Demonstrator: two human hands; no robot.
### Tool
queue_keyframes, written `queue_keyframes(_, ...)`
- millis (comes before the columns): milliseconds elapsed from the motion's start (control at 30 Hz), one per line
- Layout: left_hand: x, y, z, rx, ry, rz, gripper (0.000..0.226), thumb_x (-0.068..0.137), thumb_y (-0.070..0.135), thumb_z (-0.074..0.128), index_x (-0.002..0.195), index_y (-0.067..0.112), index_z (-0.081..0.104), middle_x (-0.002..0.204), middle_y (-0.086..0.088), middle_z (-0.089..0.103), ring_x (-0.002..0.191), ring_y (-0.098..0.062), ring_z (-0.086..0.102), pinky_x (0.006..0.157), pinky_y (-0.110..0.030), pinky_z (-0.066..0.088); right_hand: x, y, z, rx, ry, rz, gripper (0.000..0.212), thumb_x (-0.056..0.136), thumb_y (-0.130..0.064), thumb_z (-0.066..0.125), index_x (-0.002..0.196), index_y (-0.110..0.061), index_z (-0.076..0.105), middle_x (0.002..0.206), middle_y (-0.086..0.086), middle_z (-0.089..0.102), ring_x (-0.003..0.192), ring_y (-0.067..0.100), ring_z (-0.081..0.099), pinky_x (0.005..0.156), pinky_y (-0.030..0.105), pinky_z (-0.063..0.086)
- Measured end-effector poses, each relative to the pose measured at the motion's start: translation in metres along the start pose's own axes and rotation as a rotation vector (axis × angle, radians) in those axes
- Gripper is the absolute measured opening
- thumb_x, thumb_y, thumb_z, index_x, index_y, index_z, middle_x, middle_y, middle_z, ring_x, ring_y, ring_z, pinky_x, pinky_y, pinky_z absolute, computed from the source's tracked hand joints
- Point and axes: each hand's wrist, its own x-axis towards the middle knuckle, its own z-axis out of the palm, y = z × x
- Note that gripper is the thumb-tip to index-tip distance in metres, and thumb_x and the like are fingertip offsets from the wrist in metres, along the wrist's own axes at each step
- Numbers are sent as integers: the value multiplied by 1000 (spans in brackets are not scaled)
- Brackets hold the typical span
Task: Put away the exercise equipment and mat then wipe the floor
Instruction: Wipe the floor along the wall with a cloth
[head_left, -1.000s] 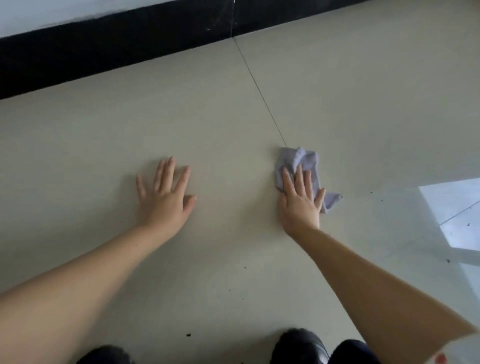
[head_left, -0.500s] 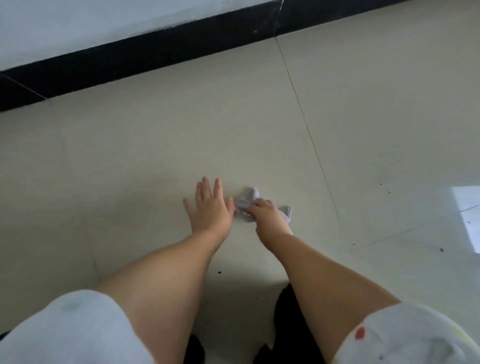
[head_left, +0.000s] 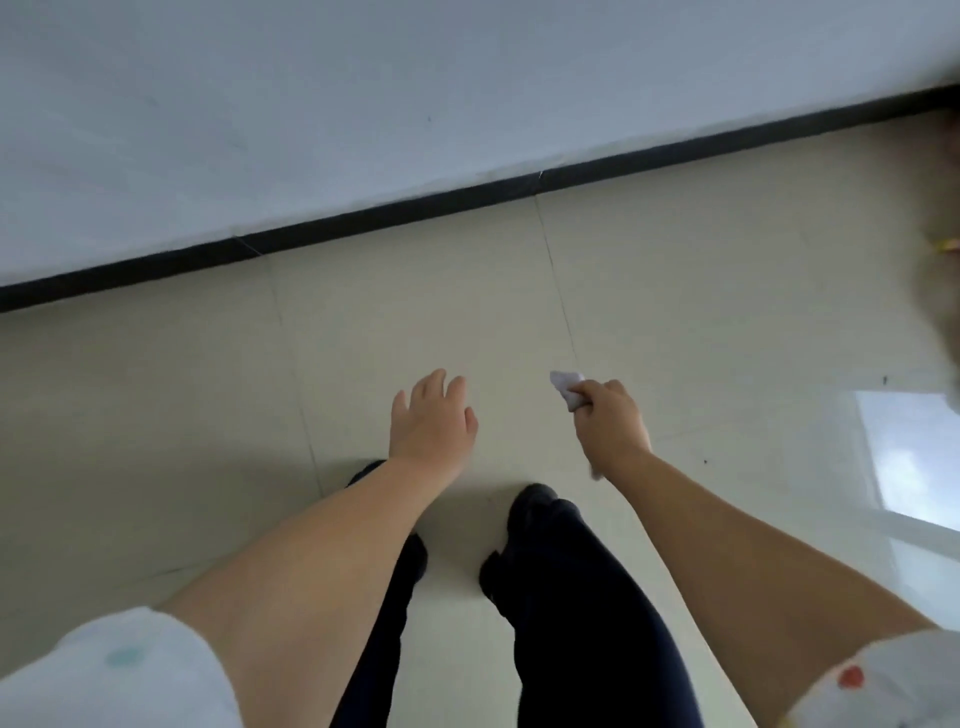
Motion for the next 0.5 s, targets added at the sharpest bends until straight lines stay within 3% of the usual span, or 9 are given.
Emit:
queue_keyframes(67, -33, 9, -48, -2, -18, 2, 45, 101, 26, 29, 145, 18, 28, 156, -8, 21, 144, -21, 17, 117, -44, 16, -39, -29, -38, -48, 2, -52, 32, 85, -3, 35, 97, -17, 61, 102, 0, 43, 93, 28, 53, 72, 39, 52)
queue_keyframes(267, -128, 22, -183, 46, 97, 60, 45, 101, 28, 31, 145, 18, 30, 154, -8, 26, 142, -23, 23, 116, -45, 20, -144, -123, -139, -105, 113, -243, 35, 86, -2, 40, 107, -16, 63, 100, -1, 40, 97, 24, 48, 78, 38, 49)
queue_keyframes(400, -160, 23, -241, 48, 185, 51, 45, 100, 28, 31, 144, 18, 29, 152, -8, 27, 139, -24, 27, 113, -44, 23, -181, -168, -178, -214, 176, -408, 35, 88, -3, 41, 110, -20, 62, 101, -4, 41, 95, 15, 40, 72, 27, 37)
queue_keyframes(500, -180, 16, -272, 39, 274, 37, 46, 100, 28, 31, 145, 18, 27, 152, -7, 27, 139, -23, 27, 112, -42, 24, -199, -199, -202, -316, 217, -548, 36, 87, -3, 43, 112, -20, 61, 105, 0, 47, 100, 17, 43, 71, 26, 36)
